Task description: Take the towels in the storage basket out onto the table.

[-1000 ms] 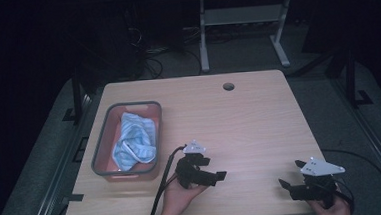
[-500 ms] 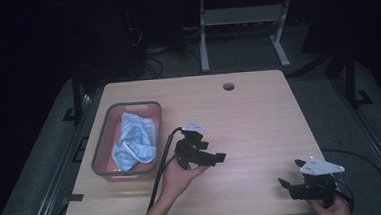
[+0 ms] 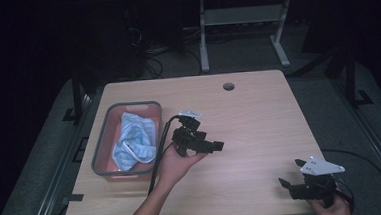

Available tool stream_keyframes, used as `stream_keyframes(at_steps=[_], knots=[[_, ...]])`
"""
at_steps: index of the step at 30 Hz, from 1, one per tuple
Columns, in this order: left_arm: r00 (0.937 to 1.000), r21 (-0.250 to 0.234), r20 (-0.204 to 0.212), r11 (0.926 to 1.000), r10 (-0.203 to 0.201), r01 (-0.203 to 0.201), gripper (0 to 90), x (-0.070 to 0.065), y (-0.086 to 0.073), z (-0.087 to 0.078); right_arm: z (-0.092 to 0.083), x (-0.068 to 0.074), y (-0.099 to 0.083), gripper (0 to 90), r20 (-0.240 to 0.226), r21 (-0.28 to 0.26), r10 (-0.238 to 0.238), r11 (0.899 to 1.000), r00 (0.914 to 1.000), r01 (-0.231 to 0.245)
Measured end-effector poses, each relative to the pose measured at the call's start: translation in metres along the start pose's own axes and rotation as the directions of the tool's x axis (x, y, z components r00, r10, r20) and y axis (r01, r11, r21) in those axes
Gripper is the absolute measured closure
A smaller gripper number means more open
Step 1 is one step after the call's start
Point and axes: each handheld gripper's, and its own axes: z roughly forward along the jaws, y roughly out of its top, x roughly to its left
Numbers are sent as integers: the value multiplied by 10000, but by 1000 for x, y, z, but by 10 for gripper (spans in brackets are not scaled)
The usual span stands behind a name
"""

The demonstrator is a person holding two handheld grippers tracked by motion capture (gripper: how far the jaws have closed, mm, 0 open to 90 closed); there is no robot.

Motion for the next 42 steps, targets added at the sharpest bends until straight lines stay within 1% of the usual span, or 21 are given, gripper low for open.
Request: stream_keyframes(at_steps=[1, 2, 6, 12, 13, 16, 19, 21, 22, 23, 25, 27, 28, 30, 32, 33, 34, 37, 38, 39, 42], knots=[[10000, -77, -29, 10000, -12, 12, 166, 0, 1, -1, 0, 0, 0, 148, 5, 10, 24, 10000, 10000, -24], [10000, -51, -27, 10000, -9, 9, 167, 1, 2, -2, 0, 0, 0, 148, -4, 37, 76, 10000, 10000, -76], [10000, 38, -63, 10000, -60, 60, 167, 4, 7, -5, 1, -1, 0, 148, 7, 46, 22, 10000, 10000, -22], [9998, -67, 64, 9998, -206, 206, 169, 8, 12, -12, 1, -1, 0, 148, -24, 26, 26, 10000, 10000, -26], [9998, 8, -40, 9998, -176, 176, 169, 10, 13, -14, 1, -1, 0, 148, -16, 16, 31, 10000, 10000, -31], [9996, 20, -65, 9997, -258, 258, 169, 13, 15, -18, 1, -1, 0, 148, -21, 23, 25, 10000, 10000, -25], [9996, 34, -234, 9999, -125, 126, 169, 16, 19, -26, 1, -1, 0, 148, -12, 31, -18, 10000, 10000, 18], [9993, -61, -323, 9998, -207, 205, 170, 18, 21, -35, 1, -1, 0, 148, -7, 27, 1, 10000, 10000, -1], [9993, -61, -323, 9998, -207, 205, 170, 18, 21, -35, 1, -1, 0, 148, -7, 27, 1, 10000, 10000, -1], [9991, -94, -358, 9997, -223, 219, 170, 20, 21, -39, 1, -1, 0, 148, -4, 22, 4, 10000, 10000, -4], [9991, -161, -302, 9995, -294, 289, 171, 22, 22, -45, 1, 0, 0, 148, -25, 25, -1, 10000, 10000, 1], [9987, -248, -405, 9993, -305, 295, 171, 25, 22, -52, 1, 0, 0, 148, -10, 40, -22, 10000, 10000, 22], [9986, -260, -406, 9991, -347, 337, 171, 26, 22, -54, 1, 0, 0, 148, -14, 22, -23, 10000, 10000, 23], [9978, -263, -548, 9990, -385, 371, 171, 28, 21, -59, 1, 0, 0, 148, -14, 32, -20, 10000, 10000, 20], [9974, -270, -571, 9987, -446, 431, 171, 31, 20, -64, 1, 0, 0, 148, -17, 36, -9, 10000, 10000, 9], [9965, -288, -689, 9985, -483, 464, 171, 34, 18, -69, 1, 0, 0, 148, -5, 33, -8, 10000, 10000, 8], [9961, -297, -717, 9984, -508, 488, 171, 36, 18, -72, 1, 0, 0, 148, -8, 39, -14, 10000, 10000, 14], [9948, -338, -815, 9978, -605, 579, 171, 39, 16, -76, 1, 0, 0, 148, -14, 33, 8, 10000, 10000, -8], [9943, -355, -831, 9973, -669, 641, 171, 41, 15, -79, 1, 0, 0, 148, -14, 33, 8, 10000, 10000, -8], [9941, -398, -762, 9964, -772, 743, 171, 43, 14, -82, 1, 1, 1, 148, -25, 25, 21, 10000, 10000, -21], [9927, -462, -868, 9958, -834, 796, 171, 46, 11, -89, 1, 1, 1, 148, -19, 39, 18, 10000, 10000, -18]])
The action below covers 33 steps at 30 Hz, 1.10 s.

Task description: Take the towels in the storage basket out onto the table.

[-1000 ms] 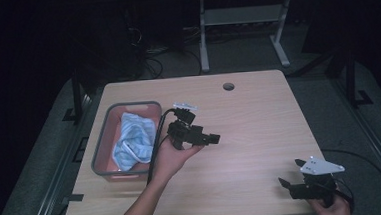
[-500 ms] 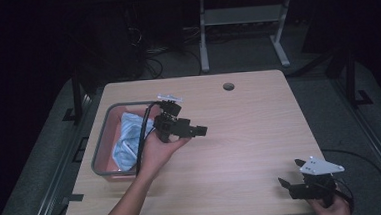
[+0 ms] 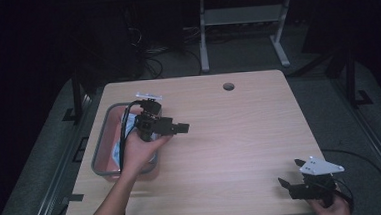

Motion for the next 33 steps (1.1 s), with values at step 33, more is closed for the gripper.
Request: stream_keyframes(at_steps=[33], knots=[[9760, -896, -1541, 9860, -1535, 1409, 174, 67, -29, -65, 2, 2, 1, 148, -1, 88, -65, 9999, 10000, 65]])
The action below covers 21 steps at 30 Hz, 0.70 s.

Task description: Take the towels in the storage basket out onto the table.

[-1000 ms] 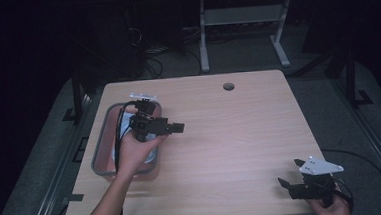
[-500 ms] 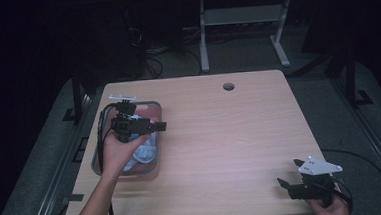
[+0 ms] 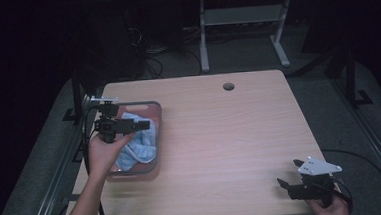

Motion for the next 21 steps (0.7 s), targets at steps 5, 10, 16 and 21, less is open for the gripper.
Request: stream_keyframes(at_steps=[5, 10, 16, 21], knots=[[9986, -189, -369, 9991, -376, 369, 175, 16, -5, -9, 0, 1, 0, 148, -31, 27, -24, 10000, 10000, 24], [9963, -219, -706, 9986, -490, 476, 190, 25, -10, -13, 1, 1, 0, 148, -45, 44, -11, 10000, 10000, 11], [9918, -85, -1124, 9981, -616, 610, 200, 35, -17, -9, 0, 1, 0, 149, -74, 50, -9, 10000, 10000, 9], [9869, 68, -1448, 9973, -717, 734, 213, 40, -22, -4, 0, 1, 0, 149, -74, 17, -44, 10000, 10000, 44]])
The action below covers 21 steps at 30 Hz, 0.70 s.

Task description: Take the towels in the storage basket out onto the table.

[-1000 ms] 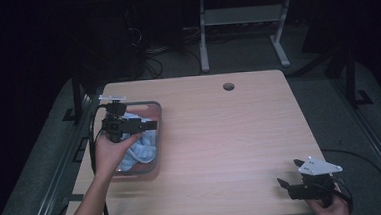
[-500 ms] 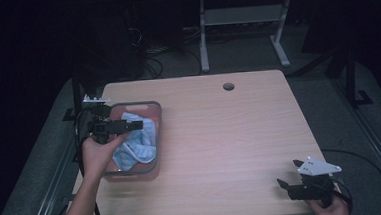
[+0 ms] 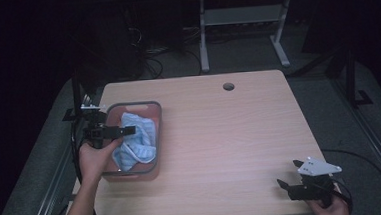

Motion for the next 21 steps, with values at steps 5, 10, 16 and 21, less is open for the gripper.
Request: stream_keyframes(at_steps=[5, 10, 16, 21], knots=[[9996, 218, -251, 9997, -111, 117, 221, 3, -4, 7, 0, -1, 0, 149, -5, 4, -4, 10000, 10000, 4], [9974, 488, -721, 9988, -57, 92, 289, 4, -6, 16, -1, -1, -1, 149, 0, -26, 2, 10000, 10000, -2], [9927, 864, -1205, 9961, -52, 157, 363, 4, -6, 26, -1, -2, -2, 149, -8, -6, 62, 10000, 10000, -62], [9895, 1377, -1442, 9904, 83, 118, 416, 5, -6, 34, 0, -2, -1, 149, -8, -18, 63, 10000, 10000, -63]])
